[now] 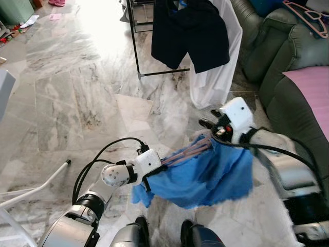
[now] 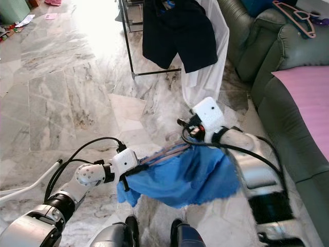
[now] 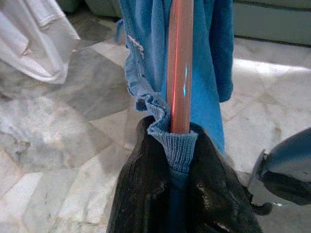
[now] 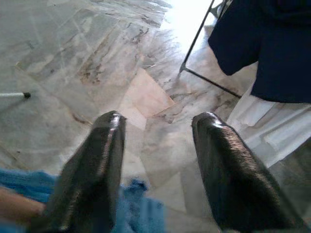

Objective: Hang hanger

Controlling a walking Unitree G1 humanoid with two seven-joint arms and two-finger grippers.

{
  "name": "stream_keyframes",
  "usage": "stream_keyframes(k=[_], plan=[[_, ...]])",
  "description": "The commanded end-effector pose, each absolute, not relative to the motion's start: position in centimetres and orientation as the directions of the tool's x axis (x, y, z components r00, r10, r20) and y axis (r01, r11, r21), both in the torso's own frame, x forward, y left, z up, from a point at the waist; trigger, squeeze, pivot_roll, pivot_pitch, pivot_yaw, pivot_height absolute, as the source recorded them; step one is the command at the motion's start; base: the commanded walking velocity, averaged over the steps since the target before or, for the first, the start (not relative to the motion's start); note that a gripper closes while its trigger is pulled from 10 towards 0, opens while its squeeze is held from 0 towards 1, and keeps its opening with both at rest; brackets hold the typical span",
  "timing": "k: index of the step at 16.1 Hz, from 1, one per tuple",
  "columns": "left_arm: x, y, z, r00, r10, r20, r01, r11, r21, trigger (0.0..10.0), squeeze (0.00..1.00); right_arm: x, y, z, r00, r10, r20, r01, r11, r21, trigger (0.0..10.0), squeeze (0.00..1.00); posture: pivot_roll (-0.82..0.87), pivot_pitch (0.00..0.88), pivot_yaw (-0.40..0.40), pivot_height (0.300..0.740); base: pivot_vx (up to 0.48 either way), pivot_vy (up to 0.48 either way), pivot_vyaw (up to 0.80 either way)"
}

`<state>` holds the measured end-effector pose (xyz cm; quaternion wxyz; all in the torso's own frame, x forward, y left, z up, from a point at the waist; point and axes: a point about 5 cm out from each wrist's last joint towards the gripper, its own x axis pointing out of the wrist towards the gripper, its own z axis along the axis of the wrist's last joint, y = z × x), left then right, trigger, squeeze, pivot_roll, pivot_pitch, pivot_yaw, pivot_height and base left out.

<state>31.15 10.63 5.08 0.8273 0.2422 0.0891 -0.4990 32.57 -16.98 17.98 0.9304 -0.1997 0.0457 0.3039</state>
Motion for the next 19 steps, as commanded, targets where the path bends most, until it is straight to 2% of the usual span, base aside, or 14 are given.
stream_keyframes(k=[1, 3, 4, 6, 9, 13, 15, 18, 19], plan=[[31.3, 11.4, 5.2, 0.490, -0.779, -0.391, 0.867, 0.388, 0.313, 10.0, 0.00, 32.0, -18.0, 18.9, 0.811, 0.551, -0.195, -0.579, 0.712, -0.397, 10.0, 1.00, -0.23, 0.213, 0.052, 0.740, 0.000, 0.000, 0.00], [31.4, 11.7, 5.4, 0.490, -0.775, -0.398, 0.867, 0.384, 0.319, 10.0, 0.00, 31.3, -19.1, 19.3, 0.799, 0.562, -0.213, -0.596, 0.690, -0.411, 10.0, 1.00, -0.24, 0.213, 0.054, 0.740, 0.000, 0.000, 0.00], [31.5, 12.2, 5.5, 0.487, -0.767, -0.417, 0.866, 0.363, 0.344, 10.0, 0.00, 30.7, -20.6, 19.4, 0.794, 0.556, -0.244, -0.604, 0.683, -0.411, 10.0, 1.00, -0.24, 0.213, 0.054, 0.740, 0.000, 0.000, 0.00], [31.5, 12.3, 5.5, 0.483, -0.770, -0.417, 0.868, 0.355, 0.348, 10.0, 0.00, 30.2, -21.4, 19.2, 0.787, 0.554, -0.272, -0.615, 0.673, -0.411, 10.0, 1.00, -0.24, 0.213, 0.053, 0.740, 0.000, 0.000, 0.00], [31.6, 12.7, 6.2, 0.459, -0.793, -0.401, 0.873, 0.318, 0.370, 10.0, 0.00, 28.6, -23.9, 17.9, 0.752, 0.534, -0.387, -0.659, 0.632, -0.409, 10.0, 1.00, -0.25, 0.216, 0.056, 0.740, 0.000, 0.000, 0.00], [31.7, 12.8, 7.3, 0.417, -0.828, -0.375, 0.873, 0.250, 0.420, 10.0, 0.00, 27.2, -24.3, 16.1, 0.662, 0.556, -0.502, -0.744, 0.566, -0.355, 10.0, 1.00, -0.25, 0.219, 0.061, 0.740, 0.000, 0.000, 0.00], [31.7, 12.7, 7.5, 0.404, -0.839, -0.365, 0.874, 0.236, 0.424, 10.0, 0.00, 27.1, -24.2, 16.0, 0.646, 0.565, -0.513, -0.758, 0.550, -0.349, 10.0, 1.00, -0.25, 0.221, 0.060, 0.740, 0.000, 0.000, 0.00], [31.3, 12.0, 8.1, 0.327, -0.884, -0.333, 0.888, 0.167, 0.430, 10.0, 0.00, 27.2, -23.9, 15.7, 0.602, 0.592, -0.535, -0.795, 0.501, -0.340, 10.0, 1.00, -0.25, 0.225, 0.060, 0.740, 0.000, 0.000, 0.00], [31.3, 12.0, 8.1, 0.327, -0.884, -0.333, 0.888, 0.167, 0.430, 10.0, 0.00, 27.2, -23.9, 15.7, 0.602, 0.592, -0.535, -0.795, 0.501, -0.340, 10.0, 1.00, -0.25, 0.225, 0.060, 0.740, 0.000, 0.000, 0.00]])
